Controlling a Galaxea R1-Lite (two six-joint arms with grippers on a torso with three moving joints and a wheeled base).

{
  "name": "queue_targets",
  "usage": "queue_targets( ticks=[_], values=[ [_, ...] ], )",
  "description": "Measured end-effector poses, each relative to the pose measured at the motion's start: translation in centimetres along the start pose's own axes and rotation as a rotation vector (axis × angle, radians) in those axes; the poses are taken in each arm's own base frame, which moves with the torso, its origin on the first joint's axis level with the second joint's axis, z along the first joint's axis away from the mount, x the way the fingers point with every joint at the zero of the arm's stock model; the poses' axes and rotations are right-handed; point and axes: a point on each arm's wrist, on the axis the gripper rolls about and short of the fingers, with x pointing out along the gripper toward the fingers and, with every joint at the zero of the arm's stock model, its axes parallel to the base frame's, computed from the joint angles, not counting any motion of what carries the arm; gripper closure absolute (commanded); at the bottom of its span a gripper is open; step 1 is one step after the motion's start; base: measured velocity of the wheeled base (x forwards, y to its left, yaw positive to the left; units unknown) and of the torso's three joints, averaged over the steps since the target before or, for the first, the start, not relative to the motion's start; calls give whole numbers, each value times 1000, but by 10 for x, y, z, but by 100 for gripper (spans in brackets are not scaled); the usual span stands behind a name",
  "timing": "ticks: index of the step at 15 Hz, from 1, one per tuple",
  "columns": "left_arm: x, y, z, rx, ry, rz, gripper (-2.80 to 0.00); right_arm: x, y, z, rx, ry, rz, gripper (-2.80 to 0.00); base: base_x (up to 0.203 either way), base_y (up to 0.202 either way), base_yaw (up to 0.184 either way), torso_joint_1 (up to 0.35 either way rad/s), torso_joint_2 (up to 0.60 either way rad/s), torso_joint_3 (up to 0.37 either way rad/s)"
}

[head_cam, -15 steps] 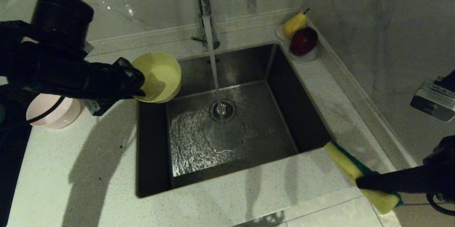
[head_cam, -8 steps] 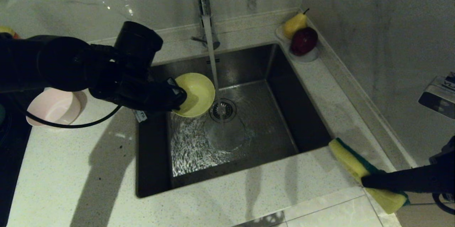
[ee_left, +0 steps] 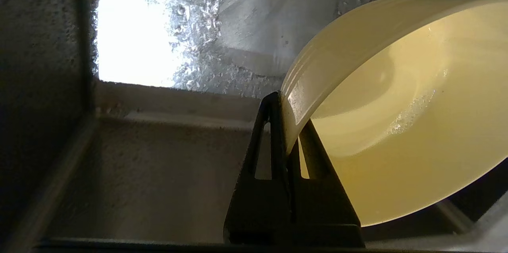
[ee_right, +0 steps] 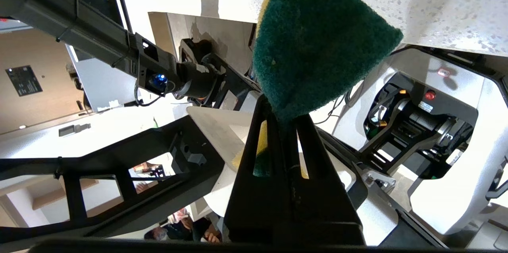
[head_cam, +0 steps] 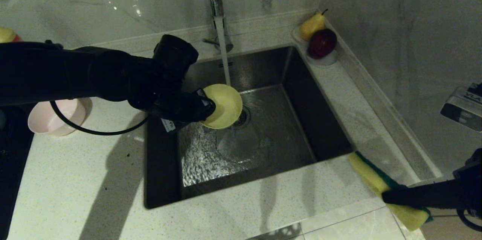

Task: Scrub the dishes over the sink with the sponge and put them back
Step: Wash the bowl

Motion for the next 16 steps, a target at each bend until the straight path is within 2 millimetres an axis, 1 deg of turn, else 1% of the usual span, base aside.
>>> queue_targets(
  ticks=[4,7,10,16],
  values=[
    [17,-7,2,-39,-5,3,0,1,-2,-2,4,8,-3,0,0,0,0,0,0,0],
    [27,-8,2,-62,1,13,0,1,-2,-2,2,5,0,0,0,0,0,0,0,0],
    [30,-8,1,-65,4,17,0,3,-3,-2,-12,-12,16,0,0,0,0,0,0,0],
    [26,-7,1,-66,7,17,0,3,-5,-6,-7,-6,13,0,0,0,0,0,0,0]
  ],
)
